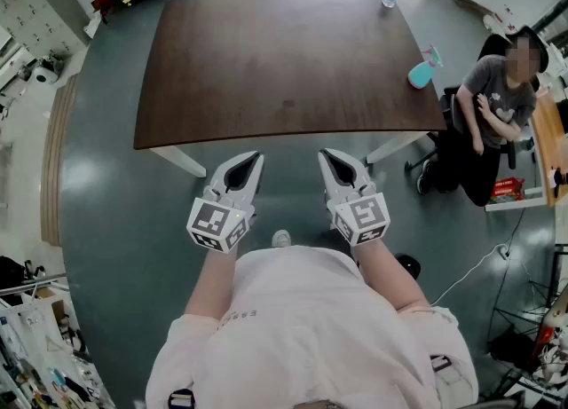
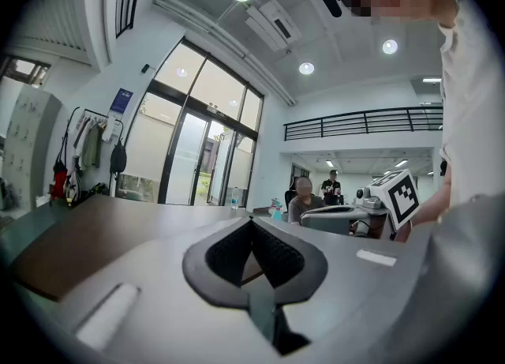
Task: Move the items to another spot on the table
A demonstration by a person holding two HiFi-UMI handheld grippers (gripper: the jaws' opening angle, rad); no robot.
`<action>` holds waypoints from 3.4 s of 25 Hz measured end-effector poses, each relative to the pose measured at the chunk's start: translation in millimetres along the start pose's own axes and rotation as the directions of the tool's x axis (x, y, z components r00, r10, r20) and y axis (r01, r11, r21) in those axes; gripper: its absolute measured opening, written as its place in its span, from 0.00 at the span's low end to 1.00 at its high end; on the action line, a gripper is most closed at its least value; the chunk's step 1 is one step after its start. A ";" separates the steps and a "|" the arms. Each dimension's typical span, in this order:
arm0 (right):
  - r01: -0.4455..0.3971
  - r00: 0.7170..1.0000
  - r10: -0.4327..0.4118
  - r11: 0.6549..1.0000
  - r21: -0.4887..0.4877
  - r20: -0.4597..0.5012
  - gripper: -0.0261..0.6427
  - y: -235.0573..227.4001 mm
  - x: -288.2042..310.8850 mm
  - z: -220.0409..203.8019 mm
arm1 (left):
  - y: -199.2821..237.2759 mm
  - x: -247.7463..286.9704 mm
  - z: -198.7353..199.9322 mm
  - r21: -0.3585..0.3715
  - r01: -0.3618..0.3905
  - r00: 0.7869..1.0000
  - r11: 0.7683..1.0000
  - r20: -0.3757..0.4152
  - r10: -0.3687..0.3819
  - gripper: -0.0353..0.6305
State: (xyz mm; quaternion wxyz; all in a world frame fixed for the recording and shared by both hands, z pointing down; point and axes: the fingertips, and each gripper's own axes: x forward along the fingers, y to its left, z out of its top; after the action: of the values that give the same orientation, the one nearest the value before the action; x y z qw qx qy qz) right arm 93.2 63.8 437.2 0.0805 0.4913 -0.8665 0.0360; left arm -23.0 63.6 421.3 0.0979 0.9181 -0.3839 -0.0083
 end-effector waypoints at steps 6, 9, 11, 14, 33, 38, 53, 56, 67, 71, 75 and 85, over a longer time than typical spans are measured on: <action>0.006 1.000 -0.006 1.000 0.011 0.003 0.03 4.7 -1.8 -2.0 | 2.3 -4.9 -1.2 -0.003 -0.007 1.000 1.000 -0.001 0.007 0.07; 0.016 1.000 -0.016 0.999 0.035 0.012 0.03 1.5 -1.7 -1.7 | 3.3 -5.3 -2.3 -0.007 -0.009 1.000 1.000 -0.007 0.009 0.07; 0.012 1.000 -0.012 0.999 0.033 0.008 0.03 2.1 -0.4 -3.8 | 5.1 -5.2 -4.8 -0.010 -0.012 1.000 1.000 -0.013 0.011 0.07; 0.019 1.000 -0.019 0.999 0.035 -0.001 0.03 1.5 0.2 -7.4 | 7.2 -5.2 -8.4 -0.016 -0.017 1.000 1.000 -0.020 0.016 0.07; 0.180 0.983 -0.175 0.979 0.093 -0.060 0.03 -79.1 -19.9 -21.9 | -11.8 59.7 -12.9 -0.050 0.068 0.997 0.996 -0.041 -0.070 0.07; 0.212 0.977 -0.207 0.971 0.114 -0.054 0.03 -133.6 -25.9 -27.4 | -27.3 112.4 -15.6 -0.039 0.091 0.994 0.995 -0.060 -0.094 0.07; 0.280 0.960 -0.278 0.951 0.134 -0.038 0.03 -390.9 -51.8 -29.2 | -93.2 337.3 -9.1 -0.002 0.066 0.994 0.998 -0.092 -0.066 0.07; 0.298 0.954 -0.297 0.946 0.125 -0.030 0.03 -433.3 -62.2 -27.4 | -108.2 372.4 -5.7 -0.001 0.071 0.994 0.997 -0.087 -0.071 0.07; 0.340 0.941 -0.337 0.933 0.119 -0.042 0.03 -537.6 -57.2 -34.1 | -135.9 466.1 -7.6 -0.024 0.139 0.985 0.990 -0.101 -0.140 0.07; 0.300 0.954 -0.294 0.944 0.137 -0.064 0.03 -544.6 -35.1 -42.2 | -123.0 492.1 -17.0 -0.060 0.138 0.982 0.989 -0.121 -0.145 0.07; 0.231 0.971 -0.220 0.964 0.131 -0.093 0.26 -548.9 -6.8 -54.4 | -113.0 520.4 -26.1 -0.068 0.143 0.978 0.987 -0.141 -0.151 0.07; 0.180 0.981 -0.170 0.976 0.123 -0.092 0.43 -569.3 45.3 -81.8 | -85.9 550.0 -57.7 -0.095 0.111 0.979 0.989 -0.163 -0.126 0.07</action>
State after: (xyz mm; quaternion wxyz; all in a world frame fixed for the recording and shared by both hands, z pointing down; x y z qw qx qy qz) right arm 566.8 -256.0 516.1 0.0860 0.5681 -0.8116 0.1056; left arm 430.4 -256.1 494.9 0.1684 0.9318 -0.3182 0.0470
